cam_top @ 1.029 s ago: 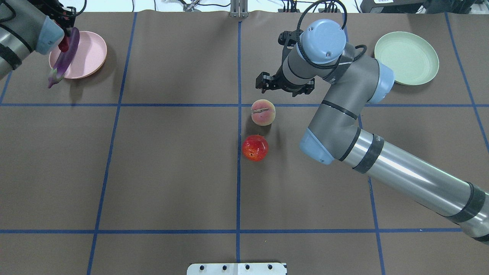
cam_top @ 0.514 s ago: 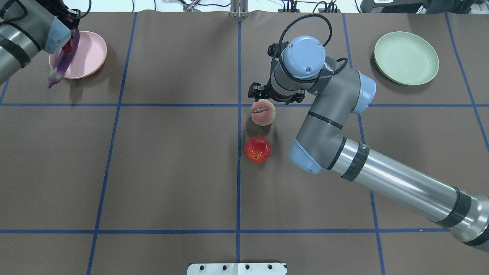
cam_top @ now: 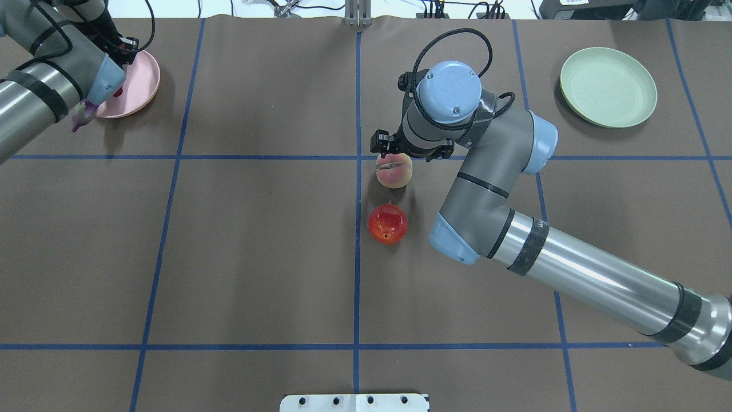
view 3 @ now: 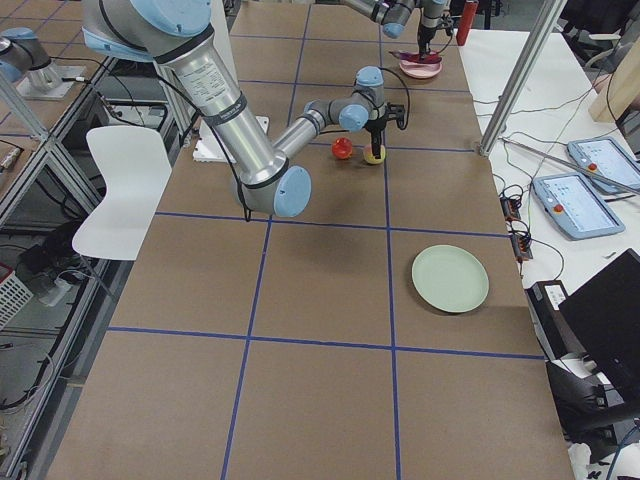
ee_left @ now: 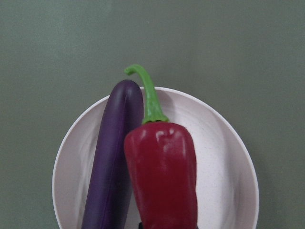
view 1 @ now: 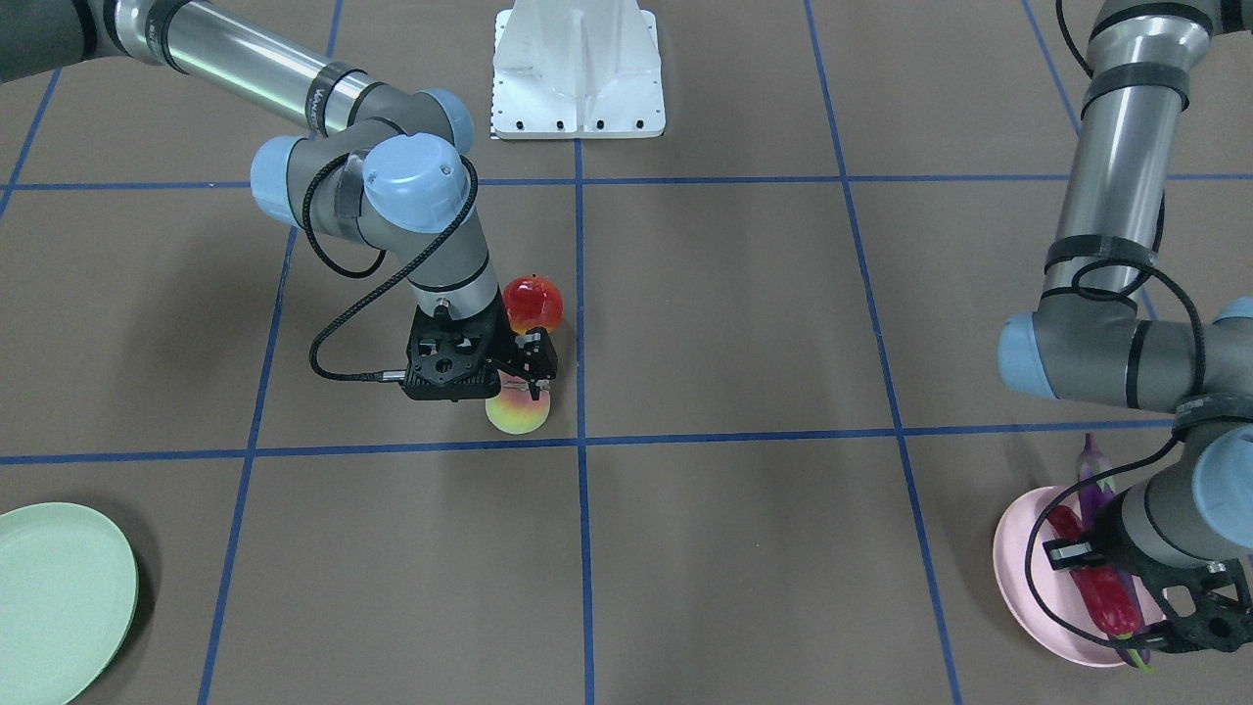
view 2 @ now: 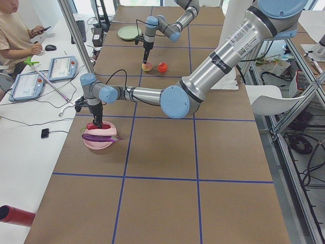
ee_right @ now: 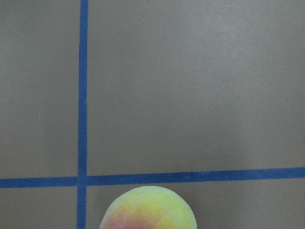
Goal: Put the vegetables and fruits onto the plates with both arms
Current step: 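Release the chili on the pink plate while the right gripper grasps the peach, then carry the peach to the green plate with the right gripper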
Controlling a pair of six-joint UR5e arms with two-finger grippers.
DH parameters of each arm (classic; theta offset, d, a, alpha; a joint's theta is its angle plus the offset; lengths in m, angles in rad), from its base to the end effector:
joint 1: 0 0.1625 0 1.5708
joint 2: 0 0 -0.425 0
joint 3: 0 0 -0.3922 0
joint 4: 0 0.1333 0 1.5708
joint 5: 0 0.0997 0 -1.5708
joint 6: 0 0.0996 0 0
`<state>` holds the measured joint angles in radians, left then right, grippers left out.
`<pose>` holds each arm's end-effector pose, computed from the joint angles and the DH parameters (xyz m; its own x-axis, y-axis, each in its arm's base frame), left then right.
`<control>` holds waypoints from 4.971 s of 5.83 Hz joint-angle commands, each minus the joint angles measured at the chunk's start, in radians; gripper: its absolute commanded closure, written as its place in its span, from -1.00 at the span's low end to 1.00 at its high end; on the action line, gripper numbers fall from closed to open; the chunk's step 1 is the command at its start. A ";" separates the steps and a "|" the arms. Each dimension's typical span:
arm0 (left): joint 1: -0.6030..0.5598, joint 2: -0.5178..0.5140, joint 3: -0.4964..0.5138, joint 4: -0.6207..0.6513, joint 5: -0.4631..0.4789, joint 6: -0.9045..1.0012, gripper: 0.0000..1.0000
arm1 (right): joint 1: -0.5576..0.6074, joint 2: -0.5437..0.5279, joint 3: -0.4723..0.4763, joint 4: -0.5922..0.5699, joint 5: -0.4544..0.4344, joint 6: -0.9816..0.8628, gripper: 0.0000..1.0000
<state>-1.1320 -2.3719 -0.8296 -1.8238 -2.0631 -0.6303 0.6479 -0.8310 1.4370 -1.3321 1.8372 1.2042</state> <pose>0.2697 -0.7777 0.4876 0.8328 -0.0988 -0.5447 0.1072 0.9941 -0.0164 -0.5309 -0.5362 0.2423 0.6467 0.0558 0.7607 -0.2072 0.9727 0.1049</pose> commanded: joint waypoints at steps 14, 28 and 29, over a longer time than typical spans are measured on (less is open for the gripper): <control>0.064 0.019 -0.212 -0.015 -0.070 -0.228 -1.00 | 0.218 -0.051 0.040 0.039 0.244 0.030 1.00; 0.063 0.698 -1.023 -0.017 -0.120 -0.230 -1.00 | 0.532 -0.197 -0.375 0.054 0.367 -0.717 -1.00; 0.063 0.698 -1.022 -0.017 -0.120 -0.230 -1.00 | 0.533 -0.194 -0.374 0.054 0.367 -0.715 -1.00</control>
<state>-1.0693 -1.6736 -1.8527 -1.8408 -2.1830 -0.8606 1.1805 -1.0300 1.0637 -1.2775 2.2048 0.4861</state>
